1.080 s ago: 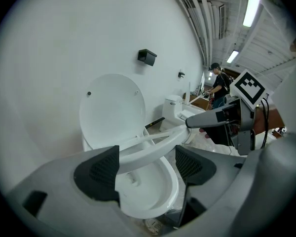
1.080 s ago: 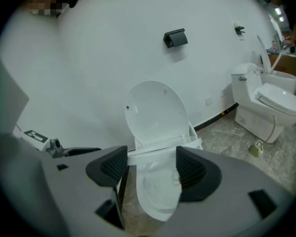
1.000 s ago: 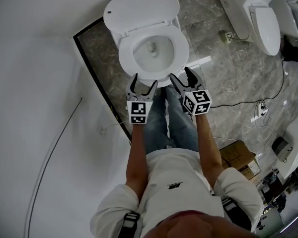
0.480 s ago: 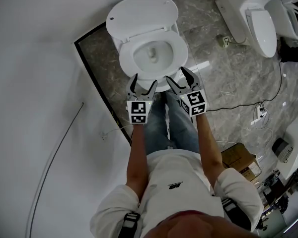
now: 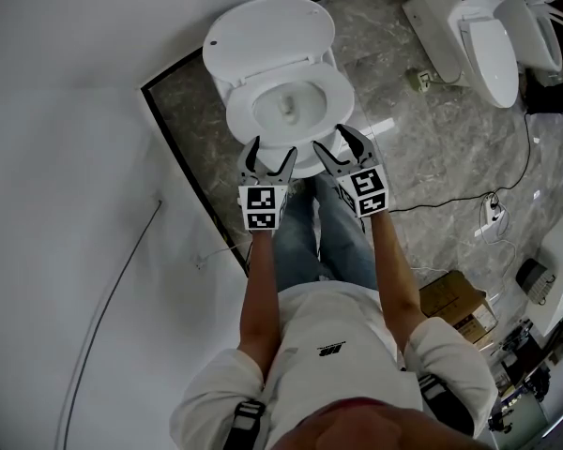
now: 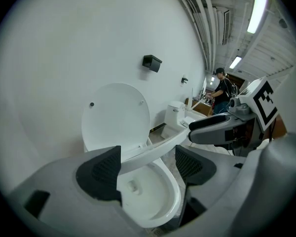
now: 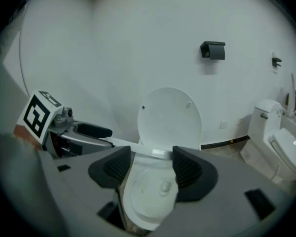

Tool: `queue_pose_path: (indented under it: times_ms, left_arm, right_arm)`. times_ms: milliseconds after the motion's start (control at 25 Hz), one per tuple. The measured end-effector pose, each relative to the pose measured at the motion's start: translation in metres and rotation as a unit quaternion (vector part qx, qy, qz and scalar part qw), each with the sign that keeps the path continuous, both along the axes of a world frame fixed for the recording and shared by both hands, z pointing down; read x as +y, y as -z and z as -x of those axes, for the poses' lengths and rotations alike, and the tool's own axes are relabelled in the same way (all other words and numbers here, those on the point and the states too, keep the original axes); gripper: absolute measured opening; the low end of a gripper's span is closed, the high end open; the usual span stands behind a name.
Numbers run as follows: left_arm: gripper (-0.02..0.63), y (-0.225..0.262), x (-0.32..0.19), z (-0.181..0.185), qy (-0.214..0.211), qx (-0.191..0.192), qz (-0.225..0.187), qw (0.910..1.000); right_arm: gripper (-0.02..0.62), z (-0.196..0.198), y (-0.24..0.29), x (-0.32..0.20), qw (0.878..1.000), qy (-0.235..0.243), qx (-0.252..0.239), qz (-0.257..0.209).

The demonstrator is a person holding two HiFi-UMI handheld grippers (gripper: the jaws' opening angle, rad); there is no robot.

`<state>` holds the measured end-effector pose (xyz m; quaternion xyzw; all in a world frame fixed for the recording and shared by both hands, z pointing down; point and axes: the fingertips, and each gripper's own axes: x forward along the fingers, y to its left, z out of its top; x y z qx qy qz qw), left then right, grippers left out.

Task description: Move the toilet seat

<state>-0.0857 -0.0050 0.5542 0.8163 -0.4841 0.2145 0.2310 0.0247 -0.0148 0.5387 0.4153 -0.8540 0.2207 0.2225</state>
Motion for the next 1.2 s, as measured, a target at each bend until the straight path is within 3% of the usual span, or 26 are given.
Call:
queue_pose_path:
  times_ms: [1200]
  left_arm:
    - [0.362,0.039,-0.069,0.017,0.037,0.020,-0.019,0.9989]
  right_arm:
    - [0.258,0.010,0.036,-0.070,0.999,-0.001,-0.016,-0.038]
